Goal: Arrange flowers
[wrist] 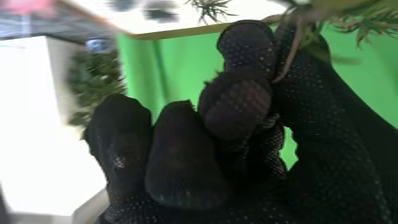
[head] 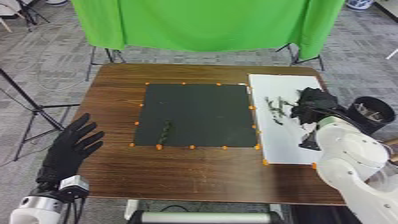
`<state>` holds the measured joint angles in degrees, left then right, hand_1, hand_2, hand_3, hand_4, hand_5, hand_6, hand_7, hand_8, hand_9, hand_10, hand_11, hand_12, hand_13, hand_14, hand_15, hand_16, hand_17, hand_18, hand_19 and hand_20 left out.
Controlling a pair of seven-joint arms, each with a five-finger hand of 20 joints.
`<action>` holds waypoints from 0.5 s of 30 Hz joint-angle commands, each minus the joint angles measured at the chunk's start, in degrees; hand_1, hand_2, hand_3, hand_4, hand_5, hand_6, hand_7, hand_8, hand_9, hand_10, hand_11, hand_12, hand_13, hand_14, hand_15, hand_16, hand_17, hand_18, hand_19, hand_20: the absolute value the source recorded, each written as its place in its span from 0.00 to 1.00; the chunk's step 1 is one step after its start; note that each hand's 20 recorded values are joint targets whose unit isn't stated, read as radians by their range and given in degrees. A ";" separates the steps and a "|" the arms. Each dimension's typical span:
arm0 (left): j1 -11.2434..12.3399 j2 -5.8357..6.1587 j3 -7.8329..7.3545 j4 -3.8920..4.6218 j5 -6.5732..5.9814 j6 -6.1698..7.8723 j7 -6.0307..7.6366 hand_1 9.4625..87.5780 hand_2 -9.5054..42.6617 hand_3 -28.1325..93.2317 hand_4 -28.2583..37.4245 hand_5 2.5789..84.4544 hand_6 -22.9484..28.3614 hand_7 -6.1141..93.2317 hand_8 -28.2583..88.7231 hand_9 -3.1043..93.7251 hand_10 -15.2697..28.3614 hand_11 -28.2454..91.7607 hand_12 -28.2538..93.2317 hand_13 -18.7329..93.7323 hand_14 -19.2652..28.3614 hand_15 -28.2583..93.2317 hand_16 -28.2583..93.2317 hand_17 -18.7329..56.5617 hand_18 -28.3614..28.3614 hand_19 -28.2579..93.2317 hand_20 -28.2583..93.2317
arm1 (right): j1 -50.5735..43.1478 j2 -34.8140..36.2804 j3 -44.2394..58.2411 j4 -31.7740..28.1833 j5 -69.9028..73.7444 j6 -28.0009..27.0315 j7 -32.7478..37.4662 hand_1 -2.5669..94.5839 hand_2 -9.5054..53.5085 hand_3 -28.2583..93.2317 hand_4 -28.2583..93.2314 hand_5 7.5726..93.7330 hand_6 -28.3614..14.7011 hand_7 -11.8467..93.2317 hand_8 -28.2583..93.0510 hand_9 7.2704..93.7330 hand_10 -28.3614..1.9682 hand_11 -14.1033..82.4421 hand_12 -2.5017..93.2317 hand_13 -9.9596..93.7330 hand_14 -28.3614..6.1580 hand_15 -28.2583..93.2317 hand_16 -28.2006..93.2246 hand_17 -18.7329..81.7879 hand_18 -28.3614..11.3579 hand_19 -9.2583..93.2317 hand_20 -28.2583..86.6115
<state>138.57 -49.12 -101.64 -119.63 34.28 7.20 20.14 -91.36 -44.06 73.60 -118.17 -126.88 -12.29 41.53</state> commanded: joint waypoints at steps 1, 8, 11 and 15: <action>-0.08 -0.89 0.08 -0.24 0.01 0.20 -1.16 0.19 0.01 0.80 0.04 0.28 0.49 0.27 0.15 0.27 0.61 0.39 0.38 0.36 0.74 0.48 0.24 0.13 0.89 0.58 0.32 | 8.51 -8.81 -9.07 1.64 -0.60 -3.90 -5.27 0.36 0.08 0.93 0.12 0.85 0.78 0.59 0.40 1.00 0.74 0.71 0.39 0.96 0.72 0.90 0.50 0.79 0.21 1.00 0.88; -1.33 -1.13 0.70 0.31 0.33 -0.43 -2.38 0.19 0.01 0.80 0.04 0.28 0.49 0.27 0.15 0.27 0.62 0.39 0.37 0.36 0.74 0.48 0.24 0.13 0.89 0.58 0.32 | 14.09 -15.98 -17.32 6.45 -2.47 -5.67 -7.45 0.36 0.09 0.93 0.11 0.85 0.78 0.59 0.40 1.00 0.75 0.71 0.38 0.96 0.72 0.90 0.50 0.80 0.22 1.00 0.88; -1.60 -0.83 1.08 0.56 0.32 -0.64 -2.24 0.19 0.01 0.80 0.04 0.28 0.49 0.27 0.15 0.27 0.62 0.39 0.37 0.36 0.74 0.48 0.24 0.13 0.89 0.58 0.32 | 15.62 -18.16 -20.33 8.57 -3.44 -5.80 -7.91 0.38 0.11 0.93 0.11 0.84 0.77 0.58 0.41 1.00 0.75 0.71 0.38 0.96 0.73 0.89 0.50 0.80 0.22 1.00 0.88; -1.83 -0.76 1.17 0.69 0.39 -0.91 -2.60 0.19 0.01 0.80 0.04 0.28 0.49 0.27 0.15 0.27 0.61 0.39 0.37 0.36 0.74 0.48 0.24 0.13 0.89 0.58 0.32 | 17.05 -21.81 -23.06 12.30 -5.37 -5.99 -7.47 0.40 0.11 0.92 0.10 0.83 0.76 0.58 0.41 1.00 0.75 0.70 0.39 0.96 0.73 0.89 0.50 0.80 0.22 1.00 0.88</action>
<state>136.82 -49.70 -100.82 -119.28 34.40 7.04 18.35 -75.96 -59.85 54.31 -109.33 -129.33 -17.57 34.68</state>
